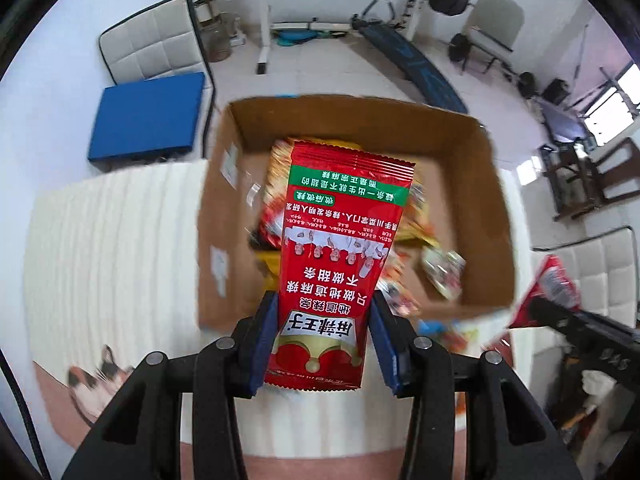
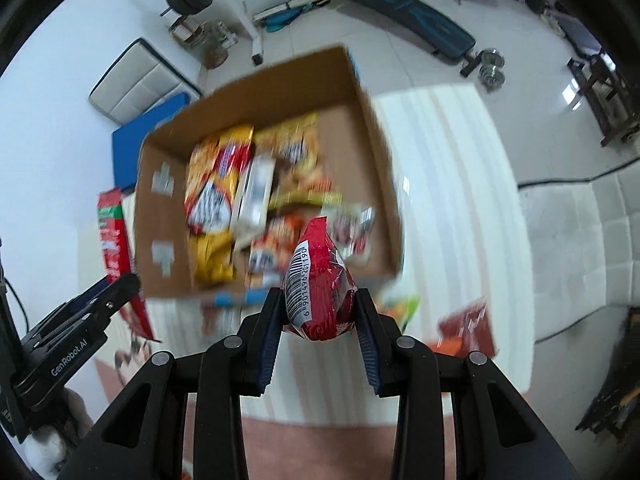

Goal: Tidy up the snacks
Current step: 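Carry both red packets into the box and open both tools, then withdraw both tools from the box toward the remaining snacks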

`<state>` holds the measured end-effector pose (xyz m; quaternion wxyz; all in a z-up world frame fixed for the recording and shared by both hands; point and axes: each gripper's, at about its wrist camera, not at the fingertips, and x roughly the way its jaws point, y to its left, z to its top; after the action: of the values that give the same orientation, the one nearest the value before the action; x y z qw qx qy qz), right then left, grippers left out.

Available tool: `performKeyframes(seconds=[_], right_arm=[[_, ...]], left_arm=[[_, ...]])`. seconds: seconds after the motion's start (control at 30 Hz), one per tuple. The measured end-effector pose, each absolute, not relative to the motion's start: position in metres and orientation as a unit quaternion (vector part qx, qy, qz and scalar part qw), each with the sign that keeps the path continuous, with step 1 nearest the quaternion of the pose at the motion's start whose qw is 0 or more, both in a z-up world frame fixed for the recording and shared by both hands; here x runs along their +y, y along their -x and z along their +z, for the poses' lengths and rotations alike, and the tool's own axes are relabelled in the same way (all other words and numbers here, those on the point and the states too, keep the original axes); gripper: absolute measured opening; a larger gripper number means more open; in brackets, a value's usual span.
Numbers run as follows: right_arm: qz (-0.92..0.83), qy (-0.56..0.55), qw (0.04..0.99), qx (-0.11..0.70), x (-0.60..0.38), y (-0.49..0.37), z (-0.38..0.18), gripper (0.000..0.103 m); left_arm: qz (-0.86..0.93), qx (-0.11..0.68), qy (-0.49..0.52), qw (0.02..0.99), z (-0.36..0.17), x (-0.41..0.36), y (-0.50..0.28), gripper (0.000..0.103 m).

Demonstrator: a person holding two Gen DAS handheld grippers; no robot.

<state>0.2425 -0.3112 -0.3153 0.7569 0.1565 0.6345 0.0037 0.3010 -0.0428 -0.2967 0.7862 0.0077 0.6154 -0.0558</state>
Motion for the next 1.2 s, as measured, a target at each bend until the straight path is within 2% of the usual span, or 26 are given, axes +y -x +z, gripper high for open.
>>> performKeyframes(seconds=[0.2,0.47,0.53,0.57,0.6,0.67,0.73,0.83,1.2], right_arm=[[-0.021,-0.15,0.748,0.647,-0.315,-0.304,-0.337,0.038],[-0.042,-0.141,0.741,0.656,-0.316,-0.344,-0.374,0.041],[-0.045,-0.135,0.736,0.661,-0.314,-0.351,-0.383,0.051],[-0.046,-0.133,0.734,0.664,-0.313,-0.353,-0.386,0.069],[-0.046,-0.134,0.733,0.666,-0.313,-0.353,-0.389,0.082],[-0.043,-0.13,0.733,0.667,-0.31,-0.353,-0.391,0.083],[-0.039,-0.121,0.732,0.669,-0.307,-0.353,-0.393,0.083],[-0.026,-0.123,0.728,0.674,-0.302,-0.351,-0.395,0.087],[0.005,-0.09,0.734,0.673,-0.286,-0.325,-0.381,0.09]], left_arm=[[-0.007,0.661,-0.04,0.749,-0.341,-0.03,-0.355,0.042],[0.031,0.702,-0.06,0.709,-0.385,-0.021,-0.375,0.046],[0.044,0.714,-0.049,0.697,-0.396,-0.016,-0.377,0.048],[0.043,0.716,-0.044,0.695,-0.399,-0.015,-0.378,0.051],[0.041,0.718,-0.041,0.694,-0.402,-0.014,-0.379,0.055],[0.039,0.718,-0.038,0.694,-0.404,-0.012,-0.379,0.076],[0.036,0.713,-0.032,0.699,-0.402,-0.011,-0.379,0.078],[0.029,0.711,-0.015,0.702,-0.397,-0.009,-0.377,0.087],[-0.006,0.681,0.02,0.732,-0.36,-0.022,-0.351,0.087]])
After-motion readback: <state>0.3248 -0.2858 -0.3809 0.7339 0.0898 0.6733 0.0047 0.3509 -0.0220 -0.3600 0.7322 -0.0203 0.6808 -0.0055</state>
